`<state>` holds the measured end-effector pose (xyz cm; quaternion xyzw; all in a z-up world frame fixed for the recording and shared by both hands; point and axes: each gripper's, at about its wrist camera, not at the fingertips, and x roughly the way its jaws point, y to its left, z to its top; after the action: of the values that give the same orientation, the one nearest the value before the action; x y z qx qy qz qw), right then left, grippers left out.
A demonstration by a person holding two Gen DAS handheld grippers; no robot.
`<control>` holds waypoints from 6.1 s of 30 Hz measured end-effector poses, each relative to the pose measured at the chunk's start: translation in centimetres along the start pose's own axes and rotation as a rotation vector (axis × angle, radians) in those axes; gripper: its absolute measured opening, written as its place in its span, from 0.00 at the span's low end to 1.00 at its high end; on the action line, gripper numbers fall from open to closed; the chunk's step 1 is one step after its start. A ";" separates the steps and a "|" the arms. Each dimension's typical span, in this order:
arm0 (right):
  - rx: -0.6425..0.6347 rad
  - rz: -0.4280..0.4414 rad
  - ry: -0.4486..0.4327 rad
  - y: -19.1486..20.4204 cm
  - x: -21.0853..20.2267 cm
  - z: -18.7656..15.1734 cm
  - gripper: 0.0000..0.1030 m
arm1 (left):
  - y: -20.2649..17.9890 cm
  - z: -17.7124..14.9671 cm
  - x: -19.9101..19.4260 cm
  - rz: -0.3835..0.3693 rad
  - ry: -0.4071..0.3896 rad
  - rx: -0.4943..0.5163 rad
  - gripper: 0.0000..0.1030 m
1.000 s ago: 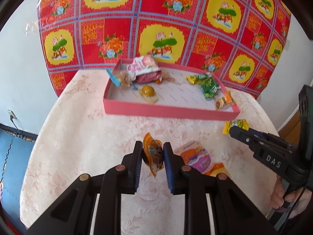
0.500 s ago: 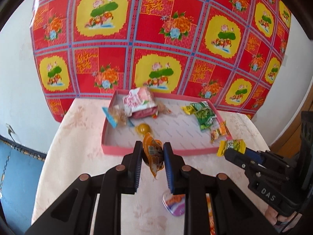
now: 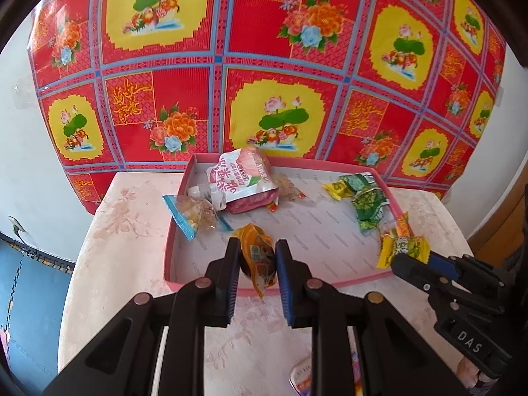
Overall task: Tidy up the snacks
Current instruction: 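Carry the egg candy into the box while the right gripper carries the yellow candy there, then release the egg candy in the box while the right gripper releases the yellow candy, then grasp the purple tin with the left gripper while the right grasps the rice-cracker bag, then carry the purple tin over the box while the right gripper carries the rice-cracker bag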
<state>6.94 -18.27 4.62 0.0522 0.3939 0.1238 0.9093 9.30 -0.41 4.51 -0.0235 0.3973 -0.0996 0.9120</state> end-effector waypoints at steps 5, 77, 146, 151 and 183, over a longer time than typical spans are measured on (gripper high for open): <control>0.014 0.002 0.020 -0.4 1.3 0.0 0.22 | 0.3 0.2 1.6 0.008 0.022 0.001 0.22; 0.096 0.029 0.024 -0.6 -3.4 -3.7 0.44 | -0.6 -4.7 -2.1 0.002 0.059 -0.037 0.46; 0.006 -0.143 0.202 -0.9 -3.4 -10.5 0.37 | -3.9 -9.9 -1.3 -0.117 0.187 0.005 0.58; 0.002 -0.139 0.201 -1.4 -3.3 -10.3 0.37 | -5.1 -9.6 -0.5 -0.104 0.165 0.062 0.61; 0.005 -0.128 0.171 -1.7 -4.1 -11.1 0.39 | -7.2 -10.3 0.7 -0.016 0.110 0.186 0.68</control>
<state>-3.52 -21.01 -0.37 0.0183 0.4730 0.0686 0.8782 1.09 -7.19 -2.10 0.0637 0.4358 -0.1444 0.8861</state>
